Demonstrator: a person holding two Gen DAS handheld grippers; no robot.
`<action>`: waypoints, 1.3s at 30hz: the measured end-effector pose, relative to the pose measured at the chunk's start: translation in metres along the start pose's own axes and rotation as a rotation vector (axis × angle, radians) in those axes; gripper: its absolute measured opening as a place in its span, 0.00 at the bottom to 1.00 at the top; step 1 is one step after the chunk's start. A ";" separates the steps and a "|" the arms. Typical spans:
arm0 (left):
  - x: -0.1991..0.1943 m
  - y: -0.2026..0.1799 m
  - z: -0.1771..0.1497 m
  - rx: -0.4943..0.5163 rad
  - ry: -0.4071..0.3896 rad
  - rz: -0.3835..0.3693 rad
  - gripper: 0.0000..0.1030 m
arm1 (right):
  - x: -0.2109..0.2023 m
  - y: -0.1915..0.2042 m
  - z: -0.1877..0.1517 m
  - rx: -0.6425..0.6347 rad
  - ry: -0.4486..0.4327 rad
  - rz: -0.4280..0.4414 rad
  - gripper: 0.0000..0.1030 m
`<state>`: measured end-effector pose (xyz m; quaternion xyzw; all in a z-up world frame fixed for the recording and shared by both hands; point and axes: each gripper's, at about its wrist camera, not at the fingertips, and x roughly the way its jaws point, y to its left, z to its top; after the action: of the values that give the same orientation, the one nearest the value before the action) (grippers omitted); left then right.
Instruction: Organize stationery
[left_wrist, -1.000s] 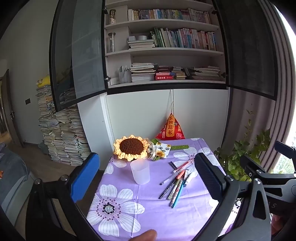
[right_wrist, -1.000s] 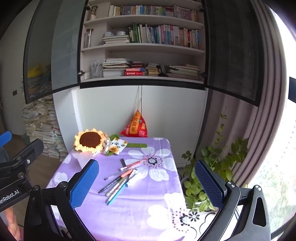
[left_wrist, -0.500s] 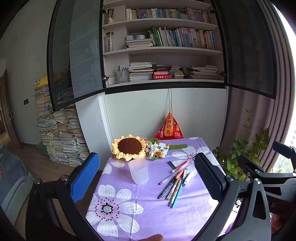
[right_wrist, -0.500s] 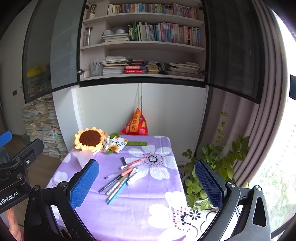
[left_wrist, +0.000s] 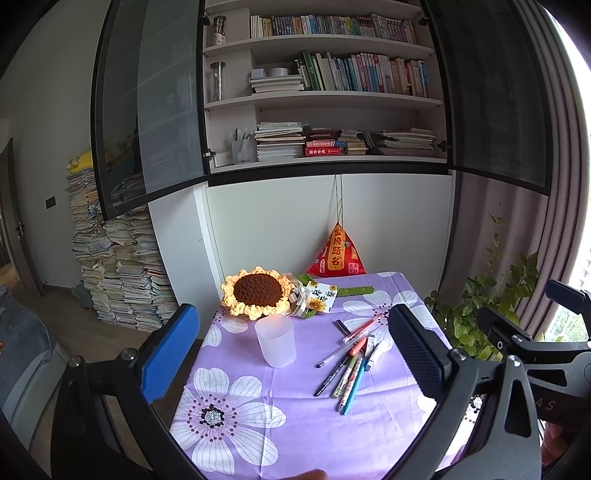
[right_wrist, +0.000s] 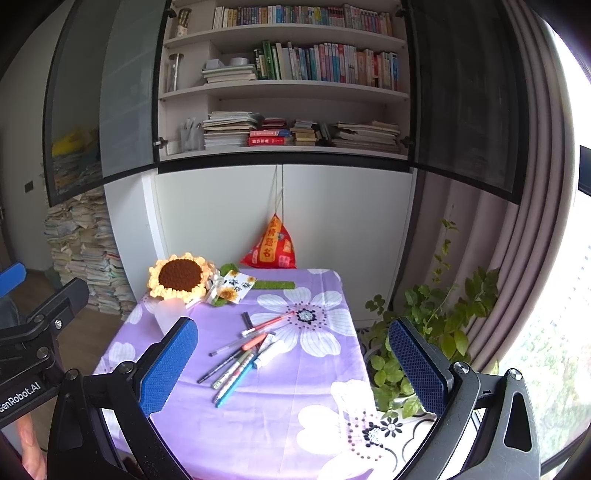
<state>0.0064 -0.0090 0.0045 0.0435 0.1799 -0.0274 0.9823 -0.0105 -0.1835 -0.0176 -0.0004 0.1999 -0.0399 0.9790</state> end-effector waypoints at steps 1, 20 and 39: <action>0.001 0.000 -0.001 0.001 0.003 -0.004 0.99 | 0.000 0.001 -0.001 -0.002 -0.002 -0.003 1.00; 0.012 0.012 -0.009 -0.031 0.027 -0.033 0.99 | -0.007 0.010 0.001 -0.006 -0.073 -0.012 1.00; 0.023 0.023 -0.016 -0.043 0.016 -0.081 0.99 | -0.007 0.012 0.010 0.007 -0.098 -0.008 1.00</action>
<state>0.0236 0.0142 -0.0168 0.0151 0.1901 -0.0628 0.9796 -0.0119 -0.1710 -0.0061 0.0001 0.1517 -0.0446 0.9874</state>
